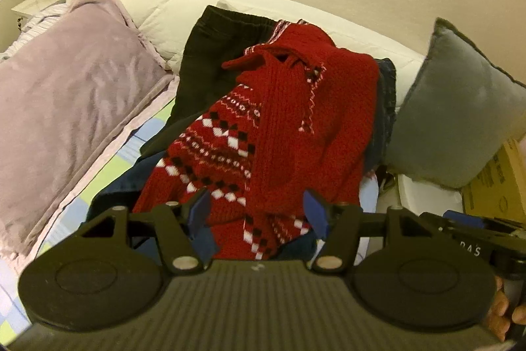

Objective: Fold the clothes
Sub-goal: 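Grasp the red knit sweater with both grippers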

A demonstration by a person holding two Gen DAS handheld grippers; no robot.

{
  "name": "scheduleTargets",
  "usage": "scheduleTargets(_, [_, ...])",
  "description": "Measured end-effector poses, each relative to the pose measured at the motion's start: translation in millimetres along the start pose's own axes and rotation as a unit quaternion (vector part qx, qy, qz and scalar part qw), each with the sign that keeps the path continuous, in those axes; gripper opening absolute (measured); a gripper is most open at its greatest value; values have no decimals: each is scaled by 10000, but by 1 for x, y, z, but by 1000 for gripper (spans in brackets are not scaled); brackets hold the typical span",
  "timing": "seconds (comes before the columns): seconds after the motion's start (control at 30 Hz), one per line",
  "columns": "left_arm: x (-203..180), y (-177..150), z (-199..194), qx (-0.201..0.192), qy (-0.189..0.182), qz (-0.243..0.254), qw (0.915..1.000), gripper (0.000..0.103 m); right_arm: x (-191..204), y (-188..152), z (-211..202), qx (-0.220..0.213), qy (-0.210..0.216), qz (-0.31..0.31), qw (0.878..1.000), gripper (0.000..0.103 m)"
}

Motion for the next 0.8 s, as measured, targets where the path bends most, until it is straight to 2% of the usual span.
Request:
scheduleTargets(0.2, [-3, 9, 53, 138, 16, -82, 9999, 58, -19, 25, 50, 29, -22, 75, 10000, 44])
scheduleTargets(0.5, [-2, 4, 124, 402, 15, -225, 9989, 58, -44, 43, 119, -6, 101, 486, 9988, 44])
scheduleTargets(0.67, [2, -2, 157, 454, -94, -525, 9975, 58, -52, 46, 155, -94, 201, 845, 9962, 44])
scheduleTargets(0.8, [5, -4, 174, 367, -313, -949, 9943, 57, -56, 46, 176, -144, 448, 1352, 9897, 44])
Point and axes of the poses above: each gripper's, at about its wrist camera, not at the fingertips, and z roughly the way its jaws point, x to its left, y to its top, the point moved 9 cm from there along z, roughly the way its jaws point, and after that the axes turned 13 degrees about -x, right-handed, at the moved point
